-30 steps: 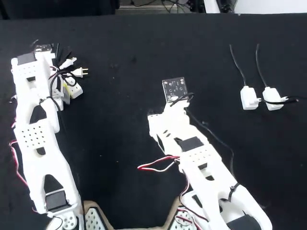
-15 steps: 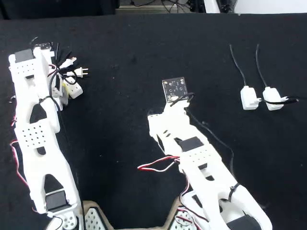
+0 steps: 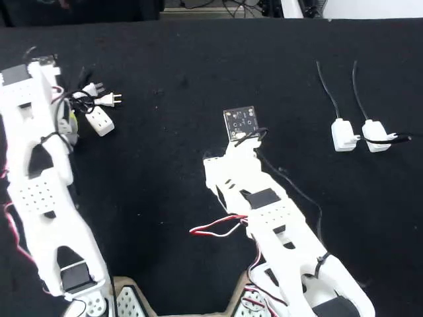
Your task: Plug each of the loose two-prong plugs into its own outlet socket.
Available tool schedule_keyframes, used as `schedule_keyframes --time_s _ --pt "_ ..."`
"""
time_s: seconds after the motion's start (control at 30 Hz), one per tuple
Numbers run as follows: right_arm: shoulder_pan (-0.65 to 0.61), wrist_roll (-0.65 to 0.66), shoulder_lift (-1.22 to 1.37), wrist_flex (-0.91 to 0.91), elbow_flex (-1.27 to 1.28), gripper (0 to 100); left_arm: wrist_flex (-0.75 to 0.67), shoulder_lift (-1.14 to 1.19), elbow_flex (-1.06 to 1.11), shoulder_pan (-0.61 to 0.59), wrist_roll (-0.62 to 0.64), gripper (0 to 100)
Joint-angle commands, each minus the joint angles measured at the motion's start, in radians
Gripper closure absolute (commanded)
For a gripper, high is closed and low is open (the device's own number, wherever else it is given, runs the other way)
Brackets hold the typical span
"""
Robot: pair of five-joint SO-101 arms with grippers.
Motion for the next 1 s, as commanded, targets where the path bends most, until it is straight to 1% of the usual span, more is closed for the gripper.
schedule_keyframes --time_s 0.0,0.23,0.27,0.37,0.43,0.6,0.7,0.87,0.97 --pt "-0.008 0.0 -0.036 -0.025 -0.01 87.9 0.015 -0.295 0.186 -0.028 -0.003 97" --pt "-0.008 0.0 -0.036 -0.025 -0.01 87.9 0.014 -0.683 0.61 -0.025 -0.005 97" --pt "-0.008 0.0 -0.036 -0.025 -0.01 87.9 0.014 -0.733 0.671 -0.025 -0.012 97" --pt "-0.008 0.0 -0.036 -0.025 -0.01 87.9 0.011 -0.878 0.811 -0.025 -0.086 97" --pt "-0.008 0.0 -0.036 -0.025 -0.01 87.9 0.011 -0.976 0.86 -0.027 -0.117 97" --pt "-0.008 0.0 -0.036 -0.025 -0.008 87.9 0.011 -1.204 0.897 -0.028 -0.18 97" --pt "-0.006 0.0 -0.036 -0.025 -0.008 87.9 0.011 -1.267 0.952 -0.008 -0.215 97" --pt "-0.006 0.0 -0.036 -0.025 -0.007 87.9 0.008 -1.244 1.087 0.084 -0.325 97" --pt "-0.005 0.0 -0.036 -0.025 -0.005 87.9 0.008 -1.235 1.119 0.13 -0.365 97"
